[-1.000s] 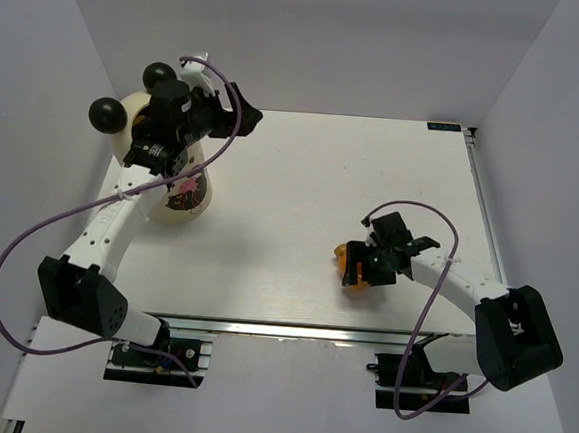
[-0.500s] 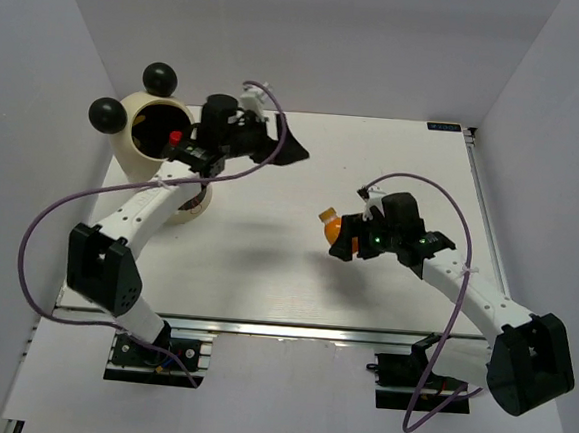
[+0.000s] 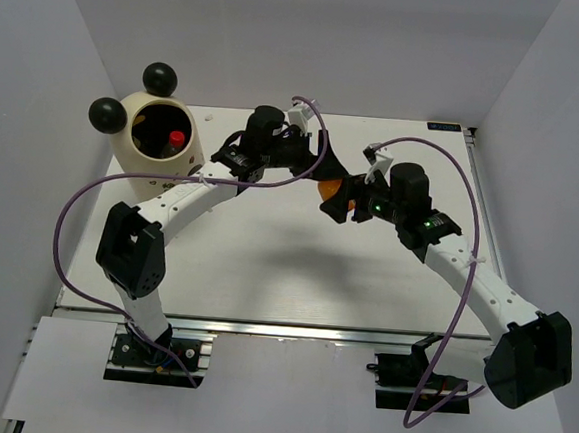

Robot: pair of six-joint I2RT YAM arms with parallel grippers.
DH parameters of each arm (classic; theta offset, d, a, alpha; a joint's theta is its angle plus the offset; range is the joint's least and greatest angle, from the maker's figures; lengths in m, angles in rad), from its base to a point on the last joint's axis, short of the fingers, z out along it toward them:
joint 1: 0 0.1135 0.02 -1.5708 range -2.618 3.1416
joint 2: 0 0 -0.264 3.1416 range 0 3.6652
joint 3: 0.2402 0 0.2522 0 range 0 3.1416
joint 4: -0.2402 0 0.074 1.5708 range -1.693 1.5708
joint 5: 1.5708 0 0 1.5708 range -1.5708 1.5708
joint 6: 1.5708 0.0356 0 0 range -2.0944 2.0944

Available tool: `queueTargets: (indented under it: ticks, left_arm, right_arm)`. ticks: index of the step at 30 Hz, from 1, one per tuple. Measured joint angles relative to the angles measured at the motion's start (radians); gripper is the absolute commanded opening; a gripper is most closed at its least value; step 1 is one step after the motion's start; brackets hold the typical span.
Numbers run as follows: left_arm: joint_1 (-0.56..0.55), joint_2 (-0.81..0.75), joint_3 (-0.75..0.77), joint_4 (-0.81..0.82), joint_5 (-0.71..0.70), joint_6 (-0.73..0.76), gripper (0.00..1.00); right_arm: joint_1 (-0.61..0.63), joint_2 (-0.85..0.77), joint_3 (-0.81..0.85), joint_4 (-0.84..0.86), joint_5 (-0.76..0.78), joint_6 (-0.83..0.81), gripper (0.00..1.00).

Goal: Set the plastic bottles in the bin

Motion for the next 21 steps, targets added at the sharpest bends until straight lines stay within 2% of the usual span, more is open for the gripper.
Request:
queueTargets:
  ticks: [1,3,4,5,6,7,8,10,11,12,13,17,21]
  left_arm:
    - [0.0,0.0,0.0,0.008,0.0,-0.005,0.88]
    - [0.0,0.0,0.0,0.028,0.002,-0.018,0.61]
    - [0.0,0.0,0.0,0.043,0.005,-0.025,0.35]
    - [0.0,-0.001,0.002,0.06,0.011,-0.039,0.27]
    - [0.0,-0.001,0.004,0.082,0.025,-0.045,0.2]
    - [0.0,-0.005,0.005,0.089,0.029,-0.039,0.09]
    - [0.002,-0.005,0.005,0.096,0.026,-0.046,0.03]
    - [0.004,-0.005,0.005,0.105,0.02,-0.047,0.0]
    - [0.004,-0.005,0.005,0.104,0.016,-0.047,0.0]
    - [0.003,-0.005,0.009,0.1,0.012,-0.043,0.0]
    - [0.003,-0.005,0.016,0.089,-0.002,-0.036,0.0]
    - [0.0,-0.006,0.091,-0.032,-0.114,0.043,0.0]
    - [0.004,-0.025,0.186,-0.148,-0.333,0.138,0.0]
  right_arm:
    - [0.0,0.0,0.0,0.014,0.005,0.008,0.23]
    - [0.0,0.0,0.0,0.043,0.012,0.029,0.23]
    - [0.0,0.0,0.0,0.049,0.013,0.039,0.23]
    - [0.0,0.002,0.0,0.052,0.009,0.045,0.24]
    - [0.003,0.006,-0.001,0.06,0.005,0.049,0.31]
    - [0.008,0.01,-0.001,0.069,0.006,0.053,0.35]
    - [0.008,0.011,-0.001,0.078,0.009,0.06,0.36]
    - [0.009,0.013,-0.001,0.09,0.013,0.068,0.5]
    - [0.009,0.015,-0.001,0.091,0.012,0.071,0.62]
    - [0.01,0.017,-0.001,0.094,0.011,0.074,0.82]
    - [0.01,0.018,-0.001,0.099,0.007,0.08,0.89]
    - [0.008,0.016,-0.001,0.137,0.005,0.099,0.89]
    - [0.004,-0.007,-0.003,0.14,0.005,0.103,0.89]
